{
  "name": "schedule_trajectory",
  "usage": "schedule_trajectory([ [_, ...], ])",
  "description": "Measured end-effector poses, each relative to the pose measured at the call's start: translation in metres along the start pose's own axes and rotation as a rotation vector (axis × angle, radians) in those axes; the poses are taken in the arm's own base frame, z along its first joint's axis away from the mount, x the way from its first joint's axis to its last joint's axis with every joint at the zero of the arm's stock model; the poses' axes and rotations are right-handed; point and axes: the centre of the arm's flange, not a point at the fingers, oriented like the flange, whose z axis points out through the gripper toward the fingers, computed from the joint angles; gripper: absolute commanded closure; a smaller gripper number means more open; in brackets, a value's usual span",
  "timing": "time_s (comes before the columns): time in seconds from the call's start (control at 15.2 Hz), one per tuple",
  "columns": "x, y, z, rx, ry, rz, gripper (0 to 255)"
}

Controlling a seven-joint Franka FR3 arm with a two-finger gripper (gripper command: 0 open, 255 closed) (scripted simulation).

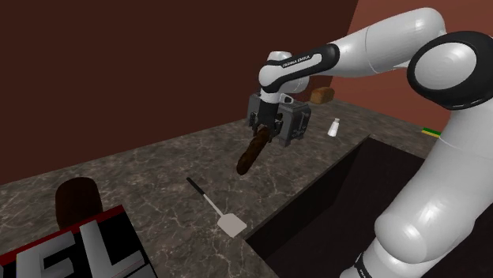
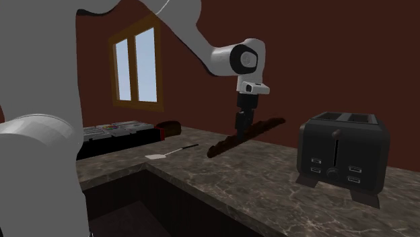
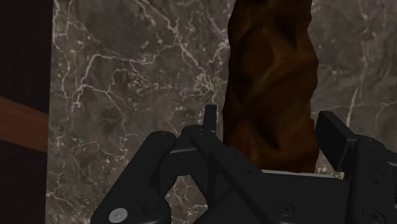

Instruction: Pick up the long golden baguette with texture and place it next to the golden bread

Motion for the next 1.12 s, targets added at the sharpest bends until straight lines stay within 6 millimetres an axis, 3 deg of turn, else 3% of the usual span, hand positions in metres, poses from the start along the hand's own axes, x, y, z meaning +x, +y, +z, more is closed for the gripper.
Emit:
schedule_trajectory([
  [0.86,-0.007,0.001,-0.066,0.000,0.000,0.000,255],
  [1.12,-0.043,-0.015,-0.065,-0.001,0.000,-0.001,255],
])
